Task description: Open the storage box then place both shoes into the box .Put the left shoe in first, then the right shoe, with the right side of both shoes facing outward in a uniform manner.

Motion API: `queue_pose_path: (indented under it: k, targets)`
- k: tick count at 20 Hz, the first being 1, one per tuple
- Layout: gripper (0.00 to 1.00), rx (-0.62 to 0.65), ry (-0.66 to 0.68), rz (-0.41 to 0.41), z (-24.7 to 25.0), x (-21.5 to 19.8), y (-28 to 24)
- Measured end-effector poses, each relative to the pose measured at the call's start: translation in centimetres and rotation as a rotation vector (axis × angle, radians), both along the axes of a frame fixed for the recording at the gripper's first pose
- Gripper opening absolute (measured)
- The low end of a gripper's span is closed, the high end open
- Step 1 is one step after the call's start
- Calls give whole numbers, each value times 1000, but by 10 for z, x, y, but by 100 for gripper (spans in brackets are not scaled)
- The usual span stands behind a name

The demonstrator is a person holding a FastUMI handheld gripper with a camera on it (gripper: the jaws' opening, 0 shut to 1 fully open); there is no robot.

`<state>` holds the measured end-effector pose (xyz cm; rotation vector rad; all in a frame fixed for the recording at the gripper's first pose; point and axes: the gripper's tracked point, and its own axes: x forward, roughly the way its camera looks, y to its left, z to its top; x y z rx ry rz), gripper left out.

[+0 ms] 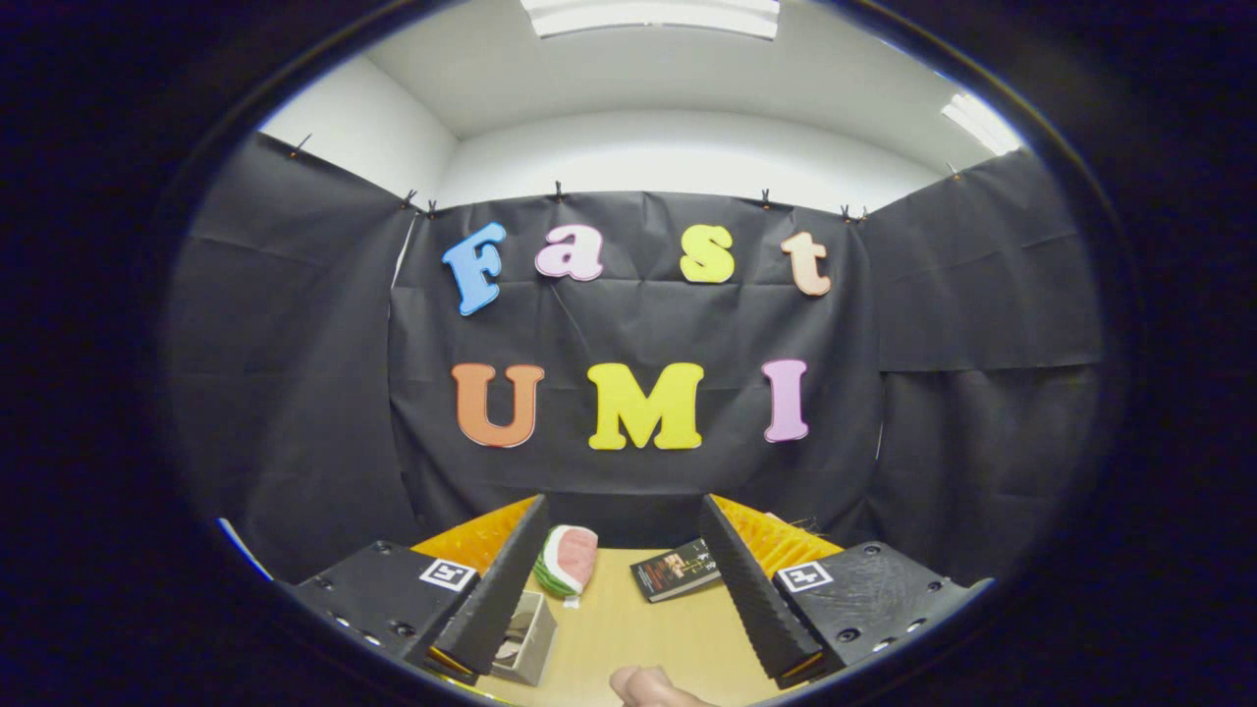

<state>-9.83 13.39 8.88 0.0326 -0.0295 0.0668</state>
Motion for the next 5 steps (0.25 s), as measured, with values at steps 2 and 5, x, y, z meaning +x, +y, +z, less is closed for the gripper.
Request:
queue_pose_path:
  k: [2,5]
  targets:
    - [95,4,-5,0,1,-1,-2]
    - [95,-2,-1,-5,0,1,-2]
